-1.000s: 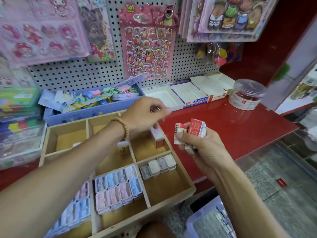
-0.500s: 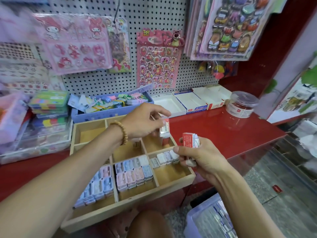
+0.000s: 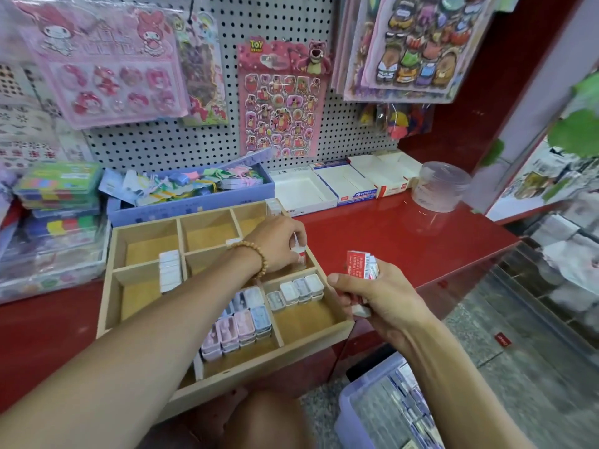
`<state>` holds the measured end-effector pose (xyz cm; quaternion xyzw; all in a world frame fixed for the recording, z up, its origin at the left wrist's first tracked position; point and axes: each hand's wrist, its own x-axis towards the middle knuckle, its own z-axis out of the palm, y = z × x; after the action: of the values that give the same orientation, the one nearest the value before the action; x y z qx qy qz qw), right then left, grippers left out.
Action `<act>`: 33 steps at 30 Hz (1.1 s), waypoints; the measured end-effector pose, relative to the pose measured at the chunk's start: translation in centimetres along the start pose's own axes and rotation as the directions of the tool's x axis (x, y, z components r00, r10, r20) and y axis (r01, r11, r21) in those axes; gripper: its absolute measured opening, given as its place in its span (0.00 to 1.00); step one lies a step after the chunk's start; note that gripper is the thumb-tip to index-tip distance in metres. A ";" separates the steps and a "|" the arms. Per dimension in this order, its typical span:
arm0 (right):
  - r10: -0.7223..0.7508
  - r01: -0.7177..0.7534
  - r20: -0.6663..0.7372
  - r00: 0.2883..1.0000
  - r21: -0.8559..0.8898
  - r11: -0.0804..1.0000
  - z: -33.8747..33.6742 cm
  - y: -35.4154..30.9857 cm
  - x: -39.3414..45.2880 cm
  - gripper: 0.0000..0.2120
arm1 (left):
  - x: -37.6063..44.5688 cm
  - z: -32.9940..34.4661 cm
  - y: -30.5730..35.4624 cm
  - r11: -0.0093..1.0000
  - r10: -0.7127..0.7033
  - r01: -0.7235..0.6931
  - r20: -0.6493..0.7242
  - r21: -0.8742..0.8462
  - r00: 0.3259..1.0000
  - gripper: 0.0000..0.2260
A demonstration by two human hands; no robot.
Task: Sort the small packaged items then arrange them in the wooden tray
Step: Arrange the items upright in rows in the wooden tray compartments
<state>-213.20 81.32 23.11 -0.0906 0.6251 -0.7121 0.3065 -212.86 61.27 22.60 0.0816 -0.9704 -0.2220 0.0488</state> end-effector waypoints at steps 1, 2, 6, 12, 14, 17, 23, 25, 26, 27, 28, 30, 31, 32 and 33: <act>-0.005 0.005 0.000 1.000 0.004 1.000 -0.1 0.1 0.1 0.13 | 0.3 0.3 0.1 1.000 0.008 -0.007 -0.016 0.010 1.000 0.09; -0.010 0.010 -0.003 1.000 0.014 1.000 -0.2 0.2 0.2 0.14 | 0.4 0.4 0.1 1.000 0.012 -0.012 -0.026 0.016 1.000 0.10; -0.001 0.002 -0.028 1.000 0.033 0.999 -0.1 0.5 0.5 0.15 | 0.3 0.1 -0.5 1.000 0.001 -0.002 -0.024 -0.028 1.000 0.07; 0.015 -0.015 -0.004 1.000 0.026 1.000 0.7 0.5 0.6 0.14 | -2.4 -2.8 3.0 0.864 0.061 -0.071 -0.036 -0.499 0.997 0.04; 0.013 -0.013 0.016 1.000 0.017 1.000 1.0 0.4 0.4 0.12 | -3.5 -3.4 4.4 0.799 0.160 -0.066 0.105 -0.598 0.981 0.06; -0.009 0.008 0.028 1.000 0.014 1.000 1.5 0.1 -0.1 0.11 | -4.1 -3.7 5.2 0.808 0.196 -0.074 0.148 -0.585 0.969 0.06; 0.064 -0.037 -0.108 0.992 0.243 0.969 1.2 0.0 -1.5 0.18 | -4.0 -4.6 3.6 0.660 -0.046 0.104 0.099 -0.744 0.994 0.03; 0.160 -0.099 -0.146 0.976 0.357 0.929 0.7 0.1 -1.8 0.16 | -3.9 -4.3 2.7 0.697 -0.121 0.134 0.069 -0.705 0.990 0.03; 0.174 -0.103 -0.136 0.975 0.419 0.902 0.5 0.1 -1.9 0.14 | -3.9 -4.1 2.4 0.735 -0.141 0.144 0.058 -0.663 0.988 0.03; 0.171 -0.094 -0.126 0.977 0.466 0.880 0.3 0.2 -2.0 0.12 | -3.9 -3.8 2.0 0.777 -0.154 0.151 0.048 -0.612 0.987 0.04; 0.162 -0.081 -0.123 0.979 0.495 0.865 0.1 0.4 -2.1 0.12 | -3.9 -3.4 1.8 0.814 -0.160 0.155 0.041 -0.559 0.986 0.04; 0.154 -0.064 -0.136 0.979 0.509 0.858 -0.2 0.7 -2.3 0.13 | -3.8 -2.6 1.4 0.878 -0.155 0.156 0.039 -0.452 0.987 0.05; 0.150 -0.057 -0.145 0.978 0.506 0.860 -0.3 0.9 -2.3 0.13 | -3.7 -2.2 1.1 0.914 -0.152 0.151 0.028 -0.377 0.988 0.05; 0.145 -0.049 -0.154 0.977 0.503 0.863 -0.5 1.0 -2.2 0.13 | -3.5 -1.8 0.9 0.942 -0.152 0.147 0.008 -0.302 0.988 0.06; 0.138 -0.041 -0.160 0.977 0.496 0.867 -0.6 1.1 -2.2 0.13 | -3.4 -1.5 0.7 0.955 -0.154 0.145 -0.014 -0.260 0.988 0.06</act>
<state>-211.39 82.98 22.57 0.0876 0.4539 -0.8375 0.2914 -209.44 61.85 23.99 0.1515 -0.9233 -0.3481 0.0584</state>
